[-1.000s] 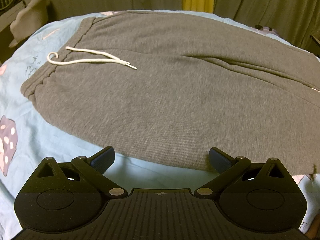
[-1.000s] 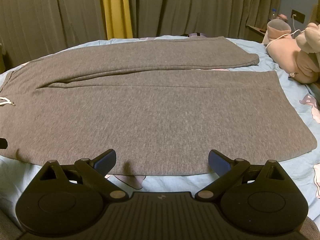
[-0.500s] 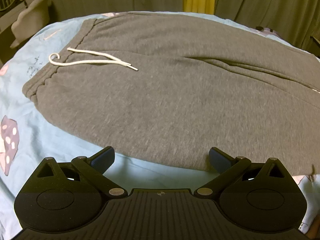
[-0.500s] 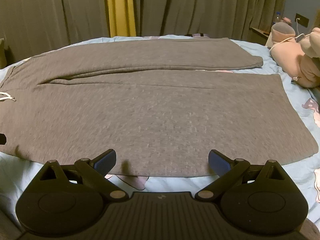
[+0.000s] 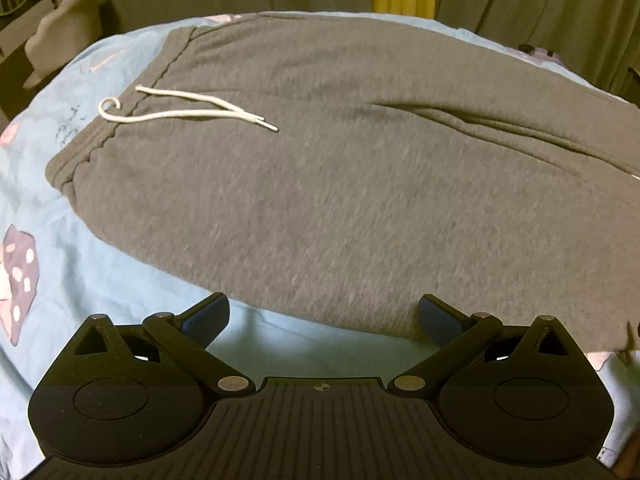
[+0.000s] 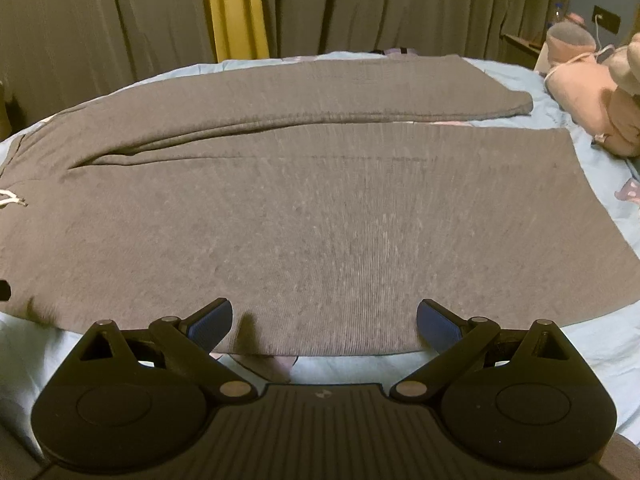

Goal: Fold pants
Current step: 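Lower the right gripper onto the sweatpants leg hem and close it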

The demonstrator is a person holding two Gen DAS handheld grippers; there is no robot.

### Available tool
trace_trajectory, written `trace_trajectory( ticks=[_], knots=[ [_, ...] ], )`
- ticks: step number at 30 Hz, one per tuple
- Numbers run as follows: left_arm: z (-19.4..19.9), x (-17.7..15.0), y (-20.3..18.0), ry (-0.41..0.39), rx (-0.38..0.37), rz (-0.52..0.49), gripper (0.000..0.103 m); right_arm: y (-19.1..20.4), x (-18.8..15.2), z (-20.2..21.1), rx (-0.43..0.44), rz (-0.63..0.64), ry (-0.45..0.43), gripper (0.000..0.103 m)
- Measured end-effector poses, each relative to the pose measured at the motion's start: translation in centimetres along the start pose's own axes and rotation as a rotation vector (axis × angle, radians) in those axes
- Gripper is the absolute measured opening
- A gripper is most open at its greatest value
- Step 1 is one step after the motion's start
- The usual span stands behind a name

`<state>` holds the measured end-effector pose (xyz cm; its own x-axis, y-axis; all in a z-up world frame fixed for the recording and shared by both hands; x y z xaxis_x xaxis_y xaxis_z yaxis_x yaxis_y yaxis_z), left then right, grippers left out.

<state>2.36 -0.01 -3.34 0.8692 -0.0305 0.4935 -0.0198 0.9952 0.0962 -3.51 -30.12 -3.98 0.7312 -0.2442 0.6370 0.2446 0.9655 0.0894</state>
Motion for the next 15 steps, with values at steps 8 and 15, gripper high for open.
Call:
trace_trajectory(
  ticks=[8,15],
  knots=[
    [0.8,0.5,0.1,-0.022,0.008,0.029,0.103,-2.3,0.9,-2.8,0.041,-0.127,0.072,0.099],
    [1.7,5.4,-2.2,-0.129,-0.012,0.133,0.103,-4.3,1.4,-5.3,0.05,-0.231,0.125,0.099]
  ],
)
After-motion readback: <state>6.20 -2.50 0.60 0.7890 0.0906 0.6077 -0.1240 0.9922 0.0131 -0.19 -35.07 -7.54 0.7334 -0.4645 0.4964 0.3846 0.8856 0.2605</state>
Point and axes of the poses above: each gripper's, at about its wrist camera, not at the fingertips, and z roughly against the way its jaws point, y to its left, x to its top, the point moved 3 cm from there along -z, roughly the way its jaws point, and after that the axes turned 4 degrees about x, right-handed, at the moved point
